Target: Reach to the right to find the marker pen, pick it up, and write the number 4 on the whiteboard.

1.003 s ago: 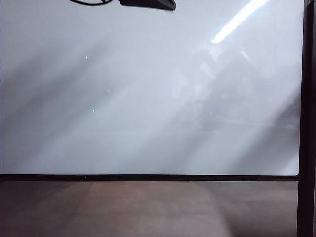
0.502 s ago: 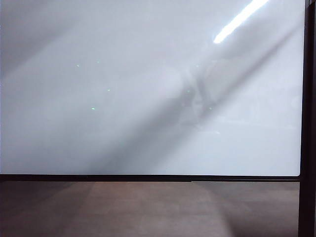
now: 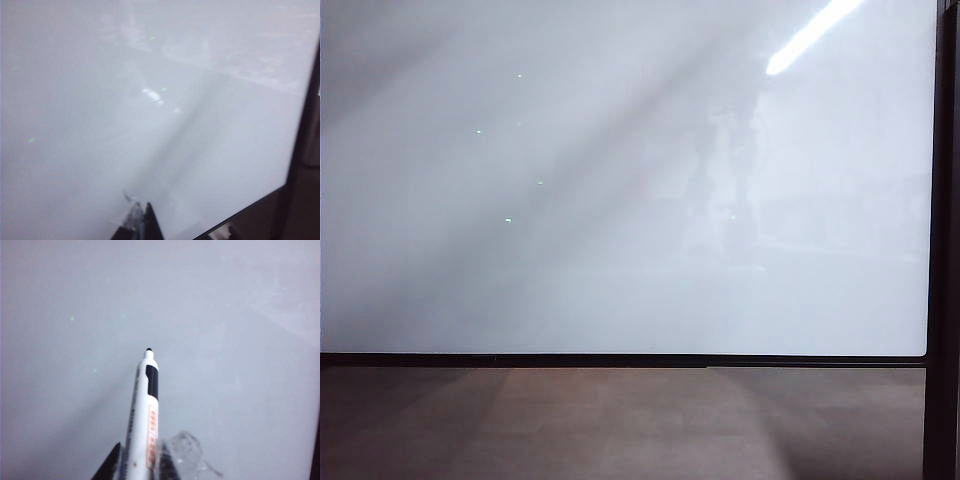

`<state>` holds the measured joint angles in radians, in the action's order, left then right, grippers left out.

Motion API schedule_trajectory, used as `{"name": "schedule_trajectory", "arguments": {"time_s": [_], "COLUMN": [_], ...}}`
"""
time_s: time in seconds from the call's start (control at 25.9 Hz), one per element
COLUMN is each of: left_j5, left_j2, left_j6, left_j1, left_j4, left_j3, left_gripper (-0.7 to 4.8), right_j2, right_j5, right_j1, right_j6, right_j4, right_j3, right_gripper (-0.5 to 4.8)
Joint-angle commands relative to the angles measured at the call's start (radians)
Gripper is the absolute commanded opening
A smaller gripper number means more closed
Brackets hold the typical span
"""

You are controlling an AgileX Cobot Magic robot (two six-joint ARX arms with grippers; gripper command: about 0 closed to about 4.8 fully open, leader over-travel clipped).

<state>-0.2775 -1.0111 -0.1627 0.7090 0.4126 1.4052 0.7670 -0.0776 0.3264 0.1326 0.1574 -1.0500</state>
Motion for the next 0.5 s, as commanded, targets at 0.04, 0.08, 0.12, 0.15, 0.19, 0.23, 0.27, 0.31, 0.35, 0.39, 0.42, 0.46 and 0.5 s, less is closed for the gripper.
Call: {"name": "schedule_trajectory", "arguments": {"time_s": [0.04,0.08,0.12,0.15,0.19,0.23,0.27,0.31,0.35,0.39,0.42,0.46,0.5], "left_j5": [0.073,0.073,0.072,0.075,0.089,0.109,0.148,0.179,0.211,0.232,0.236,0.231,0.230], "left_j2": [-0.044,-0.060,-0.074,-0.092,-0.108,-0.120,-0.129,-0.132,-0.132,-0.132,-0.132,-0.133,-0.133], "left_j6": [-0.019,-0.017,-0.010,0.001,0.021,0.050,0.087,0.108,0.120,0.122,0.122,0.117,0.118], "left_j1": [0.000,0.000,0.000,-0.001,-0.001,-0.002,-0.010,-0.019,-0.030,-0.043,-0.047,-0.047,-0.047], "left_j4": [-0.020,-0.004,0.015,0.034,0.036,0.035,0.030,0.008,-0.017,-0.060,-0.087,-0.129,-0.164], "left_j3": [0.007,0.007,0.006,0.005,0.002,-0.005,-0.018,-0.034,-0.054,-0.080,-0.100,-0.126,-0.148], "left_gripper": [-0.05,-0.05,-0.05,-0.05,-0.05,-0.05,-0.05,-0.05,-0.05,-0.05,-0.05,-0.05,-0.05], "right_j2": [0.054,0.080,0.104,0.132,0.156,0.179,0.204,0.222,0.239,0.257,0.270,0.283,0.300], "right_j5": [-0.118,-0.123,-0.123,-0.117,-0.103,-0.084,-0.056,-0.044,-0.036,-0.033,-0.033,-0.033,-0.034], "right_j1": [0.108,0.128,0.138,0.141,0.142,0.142,0.142,0.142,0.145,0.147,0.151,0.151,0.151], "right_j6": [-0.090,-0.106,-0.109,-0.108,-0.106,-0.097,-0.087,-0.082,-0.080,-0.080,-0.080,-0.080,-0.082], "right_j4": [-0.014,-0.013,-0.013,-0.013,-0.017,-0.029,-0.051,-0.074,-0.105,-0.147,-0.180,-0.206,-0.232], "right_j3": [-0.002,-0.002,-0.002,-0.001,-0.001,0.002,0.007,0.013,0.022,0.037,0.049,0.061,0.074], "right_gripper": [-0.06,-0.06,-0.06,-0.06,-0.06,-0.06,-0.06,-0.06,-0.06,-0.06,-0.06,-0.06,-0.06]}}
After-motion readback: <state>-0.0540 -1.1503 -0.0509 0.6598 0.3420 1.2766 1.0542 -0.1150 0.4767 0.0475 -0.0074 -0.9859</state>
